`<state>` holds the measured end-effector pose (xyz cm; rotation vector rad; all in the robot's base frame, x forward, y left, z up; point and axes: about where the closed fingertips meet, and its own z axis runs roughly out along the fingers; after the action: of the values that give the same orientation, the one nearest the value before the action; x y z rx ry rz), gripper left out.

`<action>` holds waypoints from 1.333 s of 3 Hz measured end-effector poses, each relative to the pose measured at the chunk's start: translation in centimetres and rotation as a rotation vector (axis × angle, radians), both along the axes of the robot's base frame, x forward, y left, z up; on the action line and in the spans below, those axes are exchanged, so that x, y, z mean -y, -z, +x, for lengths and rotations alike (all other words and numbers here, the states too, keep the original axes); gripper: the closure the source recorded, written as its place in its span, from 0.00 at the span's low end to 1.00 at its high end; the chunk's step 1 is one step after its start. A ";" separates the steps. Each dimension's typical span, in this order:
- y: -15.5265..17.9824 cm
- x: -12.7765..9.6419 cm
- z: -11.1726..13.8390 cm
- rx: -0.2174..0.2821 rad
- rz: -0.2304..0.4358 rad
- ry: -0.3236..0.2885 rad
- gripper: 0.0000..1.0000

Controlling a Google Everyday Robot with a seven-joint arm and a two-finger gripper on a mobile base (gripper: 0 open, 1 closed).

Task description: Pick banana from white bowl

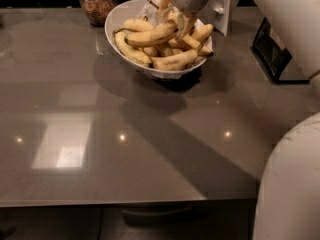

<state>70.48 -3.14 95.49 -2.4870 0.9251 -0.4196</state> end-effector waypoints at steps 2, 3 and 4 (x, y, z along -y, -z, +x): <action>0.4 0.4 -0.2 -0.031 0.044 0.028 0.99; -0.5 0.8 -0.8 -0.036 0.106 0.045 1.00; -2.3 1.4 -2.2 -0.034 0.184 0.049 1.00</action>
Offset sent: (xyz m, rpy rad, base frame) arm -0.0060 -0.0107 0.0017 0.0796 0.0382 -0.0536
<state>68.29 -4.55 97.84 -2.3153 0.9938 -0.2946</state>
